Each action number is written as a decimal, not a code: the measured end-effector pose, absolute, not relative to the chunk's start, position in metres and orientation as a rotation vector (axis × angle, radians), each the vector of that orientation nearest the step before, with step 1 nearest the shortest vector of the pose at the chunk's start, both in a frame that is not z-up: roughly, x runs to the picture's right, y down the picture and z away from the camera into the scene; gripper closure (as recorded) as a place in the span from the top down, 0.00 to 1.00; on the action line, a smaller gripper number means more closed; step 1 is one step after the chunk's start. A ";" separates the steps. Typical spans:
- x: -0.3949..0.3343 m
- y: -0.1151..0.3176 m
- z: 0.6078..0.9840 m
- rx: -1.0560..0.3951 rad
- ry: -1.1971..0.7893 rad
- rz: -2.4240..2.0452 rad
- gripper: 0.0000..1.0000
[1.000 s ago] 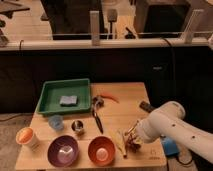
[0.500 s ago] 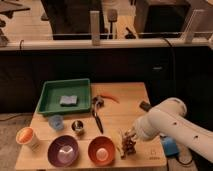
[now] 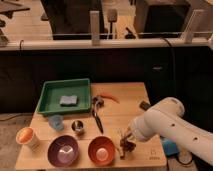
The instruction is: Place grapes in red bowl
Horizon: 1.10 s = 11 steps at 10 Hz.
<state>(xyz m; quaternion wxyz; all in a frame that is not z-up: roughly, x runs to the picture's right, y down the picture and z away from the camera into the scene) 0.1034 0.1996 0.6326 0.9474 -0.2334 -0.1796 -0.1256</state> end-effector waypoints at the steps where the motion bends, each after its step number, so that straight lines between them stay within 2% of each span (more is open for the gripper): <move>1: 0.097 0.198 0.628 -0.469 -0.375 -0.271 0.02; 11: 0.047 0.217 0.611 -0.453 -0.446 -0.380 0.02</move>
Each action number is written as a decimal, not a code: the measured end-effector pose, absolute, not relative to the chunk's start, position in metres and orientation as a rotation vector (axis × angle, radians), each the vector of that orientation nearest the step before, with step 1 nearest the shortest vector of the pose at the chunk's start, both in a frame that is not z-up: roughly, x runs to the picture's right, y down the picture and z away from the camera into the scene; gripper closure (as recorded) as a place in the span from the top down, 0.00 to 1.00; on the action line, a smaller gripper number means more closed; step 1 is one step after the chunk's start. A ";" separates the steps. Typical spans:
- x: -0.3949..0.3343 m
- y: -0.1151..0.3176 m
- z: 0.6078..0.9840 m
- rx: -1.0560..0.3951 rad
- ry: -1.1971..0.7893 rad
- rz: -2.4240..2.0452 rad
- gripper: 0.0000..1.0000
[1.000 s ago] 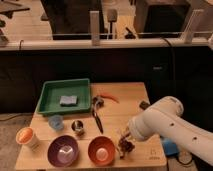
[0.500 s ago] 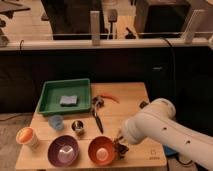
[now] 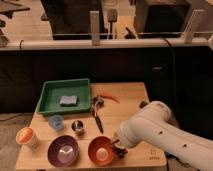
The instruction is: Place grapes in red bowl
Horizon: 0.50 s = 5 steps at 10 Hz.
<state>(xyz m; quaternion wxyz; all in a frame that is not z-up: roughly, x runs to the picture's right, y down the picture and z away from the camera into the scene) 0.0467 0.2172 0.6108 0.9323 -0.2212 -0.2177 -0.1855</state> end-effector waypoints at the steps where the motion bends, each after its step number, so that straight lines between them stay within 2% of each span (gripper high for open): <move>1: 0.044 0.218 0.610 -0.451 -0.451 -0.388 0.02; 5: 0.036 0.225 0.608 -0.448 -0.475 -0.414 0.02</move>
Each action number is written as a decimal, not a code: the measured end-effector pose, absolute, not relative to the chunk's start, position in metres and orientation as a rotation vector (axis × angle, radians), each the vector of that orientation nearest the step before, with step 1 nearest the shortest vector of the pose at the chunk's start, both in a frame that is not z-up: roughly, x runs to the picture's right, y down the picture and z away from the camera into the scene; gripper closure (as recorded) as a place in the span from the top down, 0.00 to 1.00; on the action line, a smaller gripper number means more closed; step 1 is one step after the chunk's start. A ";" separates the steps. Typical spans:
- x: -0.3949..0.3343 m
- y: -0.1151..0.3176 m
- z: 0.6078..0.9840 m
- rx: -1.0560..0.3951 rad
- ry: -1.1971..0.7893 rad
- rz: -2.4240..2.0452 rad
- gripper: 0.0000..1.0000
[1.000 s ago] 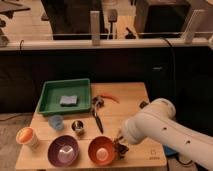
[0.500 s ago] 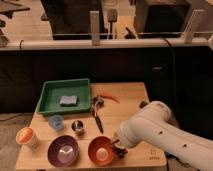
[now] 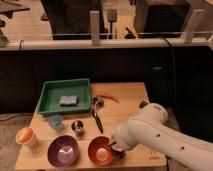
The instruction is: Place grapes in red bowl
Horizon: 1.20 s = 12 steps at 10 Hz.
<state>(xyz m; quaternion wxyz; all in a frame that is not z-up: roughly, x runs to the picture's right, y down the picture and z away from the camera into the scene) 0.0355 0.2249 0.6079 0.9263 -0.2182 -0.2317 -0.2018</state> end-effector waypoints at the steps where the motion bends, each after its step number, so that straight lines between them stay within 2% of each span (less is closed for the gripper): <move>1: 0.034 0.226 0.608 -0.449 -0.479 -0.417 0.02; 12: 0.025 0.236 0.615 -0.463 -0.518 -0.453 0.02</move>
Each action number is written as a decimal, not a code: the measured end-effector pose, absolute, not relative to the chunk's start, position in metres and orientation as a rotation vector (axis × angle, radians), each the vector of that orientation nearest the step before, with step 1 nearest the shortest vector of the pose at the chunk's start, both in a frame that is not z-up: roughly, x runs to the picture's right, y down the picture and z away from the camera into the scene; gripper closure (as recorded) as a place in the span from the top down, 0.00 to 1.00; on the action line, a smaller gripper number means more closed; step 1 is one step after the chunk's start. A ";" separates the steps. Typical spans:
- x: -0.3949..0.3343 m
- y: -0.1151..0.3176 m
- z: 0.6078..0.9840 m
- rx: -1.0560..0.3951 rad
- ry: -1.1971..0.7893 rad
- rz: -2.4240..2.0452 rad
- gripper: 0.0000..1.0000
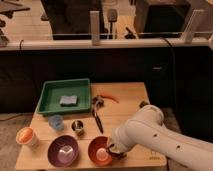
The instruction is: Place grapes in red bowl
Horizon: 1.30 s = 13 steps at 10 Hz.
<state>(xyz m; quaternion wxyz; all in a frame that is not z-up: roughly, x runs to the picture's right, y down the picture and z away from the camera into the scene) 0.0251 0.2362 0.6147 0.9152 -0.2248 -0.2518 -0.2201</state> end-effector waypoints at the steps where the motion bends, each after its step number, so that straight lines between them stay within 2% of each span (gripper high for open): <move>1: 0.024 0.237 0.615 -0.463 -0.521 -0.456 0.02; 13: 0.020 0.242 0.620 -0.469 -0.545 -0.486 0.02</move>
